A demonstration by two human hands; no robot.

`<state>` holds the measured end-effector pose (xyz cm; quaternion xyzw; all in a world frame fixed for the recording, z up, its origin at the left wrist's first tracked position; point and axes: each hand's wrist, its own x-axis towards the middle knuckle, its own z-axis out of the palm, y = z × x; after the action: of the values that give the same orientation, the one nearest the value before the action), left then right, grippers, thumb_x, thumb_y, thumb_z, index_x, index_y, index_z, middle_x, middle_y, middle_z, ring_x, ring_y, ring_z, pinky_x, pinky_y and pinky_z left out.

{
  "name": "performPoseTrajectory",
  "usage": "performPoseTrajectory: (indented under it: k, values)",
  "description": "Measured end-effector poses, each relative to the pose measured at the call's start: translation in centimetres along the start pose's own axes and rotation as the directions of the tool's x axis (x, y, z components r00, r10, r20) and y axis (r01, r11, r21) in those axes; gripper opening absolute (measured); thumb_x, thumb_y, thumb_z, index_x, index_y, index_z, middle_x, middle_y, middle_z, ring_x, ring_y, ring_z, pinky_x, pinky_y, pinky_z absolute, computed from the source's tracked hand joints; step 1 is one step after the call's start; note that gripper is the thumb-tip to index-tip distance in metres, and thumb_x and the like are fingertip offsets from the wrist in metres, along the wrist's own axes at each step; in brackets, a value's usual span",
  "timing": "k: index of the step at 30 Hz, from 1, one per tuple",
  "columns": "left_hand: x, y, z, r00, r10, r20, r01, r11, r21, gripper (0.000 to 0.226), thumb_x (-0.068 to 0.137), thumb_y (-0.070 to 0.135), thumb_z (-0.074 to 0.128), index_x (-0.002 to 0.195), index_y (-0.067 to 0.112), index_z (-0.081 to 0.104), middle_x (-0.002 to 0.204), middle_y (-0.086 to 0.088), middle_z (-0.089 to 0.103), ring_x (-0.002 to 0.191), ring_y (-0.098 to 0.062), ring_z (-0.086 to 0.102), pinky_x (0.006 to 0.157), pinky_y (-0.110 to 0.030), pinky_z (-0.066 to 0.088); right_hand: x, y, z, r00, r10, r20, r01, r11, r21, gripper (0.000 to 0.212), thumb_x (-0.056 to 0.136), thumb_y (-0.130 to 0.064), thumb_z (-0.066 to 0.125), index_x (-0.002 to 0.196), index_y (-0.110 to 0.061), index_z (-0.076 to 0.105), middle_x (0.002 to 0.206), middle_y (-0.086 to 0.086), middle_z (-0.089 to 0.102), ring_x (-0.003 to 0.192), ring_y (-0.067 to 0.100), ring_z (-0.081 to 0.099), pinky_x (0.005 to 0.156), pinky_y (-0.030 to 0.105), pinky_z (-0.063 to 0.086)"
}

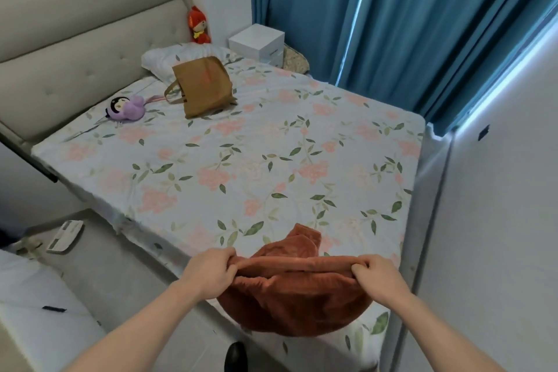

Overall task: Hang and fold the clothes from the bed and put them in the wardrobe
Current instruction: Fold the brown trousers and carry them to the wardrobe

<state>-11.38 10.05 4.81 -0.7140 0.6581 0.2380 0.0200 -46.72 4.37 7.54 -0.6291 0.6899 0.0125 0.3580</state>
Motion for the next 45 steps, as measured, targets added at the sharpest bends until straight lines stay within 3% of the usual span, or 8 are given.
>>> performPoseTrajectory:
  k: [8, 18, 24, 28, 34, 36, 41, 45]
  values:
    - [1.6, -5.9, -1.5, 0.888, 0.154, 0.434, -0.084, 0.981, -0.176, 0.021, 0.082, 0.04, 0.055, 0.072, 0.025, 0.046, 0.077, 0.005, 0.054, 0.075, -0.015, 0.05, 0.067, -0.033, 0.036, -3.0, -2.7, 4.2, 0.98, 0.197, 0.023, -0.196, 0.98, -0.042, 0.03, 0.083, -0.041, 0.053, 0.062, -0.023, 0.065, 0.066, -0.006, 0.069, 0.067, 0.011, 0.066, 0.056, 0.026, 0.046]
    - [6.6, -5.9, -4.9, 0.951, 0.123, 0.285, -0.1, 0.991, -0.094, 0.028, 0.087, 0.046, 0.048, 0.07, 0.023, 0.049, 0.075, 0.005, 0.06, 0.076, -0.016, 0.057, 0.068, -0.033, 0.04, -1.1, -3.2, 3.3, 0.952, 0.301, 0.051, -0.305, 0.948, 0.092, 0.029, 0.091, -0.036, 0.053, 0.076, -0.018, 0.071, 0.077, 0.001, 0.071, 0.075, 0.02, 0.07, 0.054, 0.026, 0.053]
    - [11.2, -3.3, -8.2, 0.913, 0.005, 0.409, 0.137, 0.939, -0.317, 0.033, 0.093, 0.034, 0.048, 0.103, 0.006, 0.063, 0.087, -0.008, 0.071, 0.071, -0.021, 0.076, 0.059, -0.029, 0.055, 2.9, -4.3, 0.7, 0.928, 0.352, 0.12, -0.371, 0.891, 0.263, 0.027, 0.097, -0.026, 0.041, 0.1, -0.011, 0.063, 0.089, 0.016, 0.069, 0.073, 0.034, 0.077, 0.056, 0.037, 0.063]
    - [14.4, -0.8, -12.0, 0.892, -0.064, 0.447, 0.301, 0.823, -0.482, 0.04, 0.092, 0.033, 0.049, 0.118, 0.007, 0.061, 0.108, -0.016, 0.073, 0.079, -0.026, 0.078, 0.081, -0.039, 0.063, 6.3, -5.6, -3.7, 0.928, 0.353, 0.119, -0.373, 0.882, 0.29, 0.03, 0.097, -0.025, 0.039, 0.109, -0.008, 0.061, 0.083, 0.019, 0.069, 0.056, 0.031, 0.07, 0.066, 0.049, 0.064]
    - [21.7, 5.3, -22.5, 0.984, -0.112, 0.14, 0.178, 0.721, -0.67, 0.053, 0.073, 0.045, 0.06, 0.11, 0.007, 0.066, 0.09, -0.008, 0.068, 0.088, -0.028, 0.076, 0.074, -0.032, 0.054, 12.9, -11.1, -16.5, 0.945, 0.307, -0.11, -0.2, 0.813, 0.548, 0.033, 0.099, -0.019, 0.036, 0.125, -0.012, 0.055, 0.105, 0.02, 0.067, 0.06, 0.03, 0.074, 0.05, 0.036, 0.062]
    - [23.7, 8.0, -27.5, 0.991, -0.128, -0.029, 0.07, 0.703, -0.708, 0.038, 0.081, 0.041, 0.063, 0.097, 0.007, 0.068, 0.088, -0.009, 0.07, 0.089, -0.03, 0.074, 0.074, -0.032, 0.052, 14.7, -13.9, -22.1, 0.936, 0.267, -0.228, -0.111, 0.841, 0.53, 0.034, 0.096, -0.019, 0.035, 0.121, -0.012, 0.057, 0.104, 0.019, 0.069, 0.068, 0.034, 0.075, 0.054, 0.037, 0.063]
    - [26.7, 13.5, -40.2, 0.904, -0.124, -0.409, -0.192, 0.737, -0.648, 0.022, 0.086, 0.039, 0.065, 0.084, 0.018, 0.067, 0.094, -0.005, 0.069, 0.081, -0.02, 0.06, 0.062, -0.028, 0.043, 15.5, -21.2, -34.3, 0.805, 0.121, -0.581, 0.159, 0.899, 0.407, 0.047, 0.087, -0.025, 0.043, 0.123, -0.008, 0.067, 0.125, 0.017, 0.068, 0.115, 0.036, 0.063, 0.099, 0.037, 0.051]
    - [25.8, 16.1, -49.3, 0.777, -0.086, -0.624, -0.396, 0.704, -0.589, 0.046, 0.071, 0.045, 0.065, 0.1, 0.01, 0.071, 0.082, 0.005, 0.066, 0.074, -0.013, 0.06, 0.057, -0.025, 0.039, 13.4, -27.3, -41.7, 0.638, -0.01, -0.77, 0.384, 0.871, 0.307, 0.031, 0.098, -0.023, 0.046, 0.121, -0.008, 0.06, 0.119, 0.01, 0.061, 0.107, 0.027, 0.053, 0.084, 0.03, 0.038]
